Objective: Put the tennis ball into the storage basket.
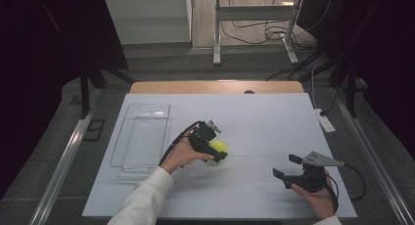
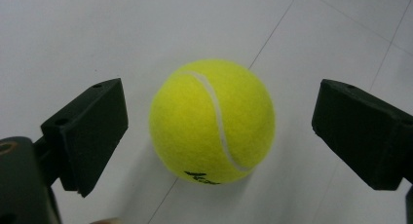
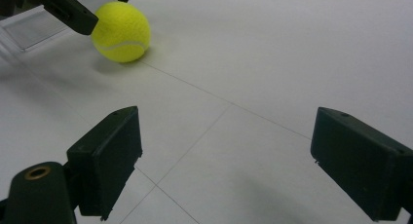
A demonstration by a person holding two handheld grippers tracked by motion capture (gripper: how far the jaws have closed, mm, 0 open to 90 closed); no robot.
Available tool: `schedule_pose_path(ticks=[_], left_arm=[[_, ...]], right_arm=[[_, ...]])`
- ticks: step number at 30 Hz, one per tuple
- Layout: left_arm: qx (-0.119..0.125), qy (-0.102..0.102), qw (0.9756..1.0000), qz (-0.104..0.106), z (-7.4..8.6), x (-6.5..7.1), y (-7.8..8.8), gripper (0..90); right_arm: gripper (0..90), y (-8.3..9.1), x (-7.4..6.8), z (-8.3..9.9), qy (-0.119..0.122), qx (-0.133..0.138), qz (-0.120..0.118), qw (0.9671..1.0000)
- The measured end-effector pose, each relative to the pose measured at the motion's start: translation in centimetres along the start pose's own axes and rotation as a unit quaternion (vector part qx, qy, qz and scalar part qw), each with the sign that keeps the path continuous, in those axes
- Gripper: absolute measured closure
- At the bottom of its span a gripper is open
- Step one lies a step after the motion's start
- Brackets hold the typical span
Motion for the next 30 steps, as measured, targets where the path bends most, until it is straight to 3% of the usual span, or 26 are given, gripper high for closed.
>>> schedule_pose_path(ticks=[14,18,21,30], left_arm=[[-0.023,-0.003,0.9997,-0.004,0.5,0.1,-1.2,8.5],[-0.028,-0.013,0.9995,-0.012,0.6,-0.1,-1.1,15.3],[-0.022,-0.009,0.9996,-0.015,0.6,-0.1,-1.0,24.3],[-0.022,-0.013,0.9995,-0.016,0.6,0.0,-0.9,26.8]], right_arm=[[11.4,0.0,-0.2,0.0,0.004,-0.001,-0.002,1.0000],[11.4,0.0,-0.1,0.0,0.003,-0.002,0.001,1.0000],[11.5,0.0,-0.1,0.0,0.003,0.000,0.000,1.0000],[11.5,0.0,-0.1,-0.1,0.004,-0.001,0.002,1.0000]])
Point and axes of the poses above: each handheld gripper's, and its own axes: y roughly backward along the jaws, z roughly out of its underside, x roughly to its right, the point moved 6 cm from there along -y, roughly forward along the jaws, and after that the axes turned 11 degrees about x, right-handed, at the moved point
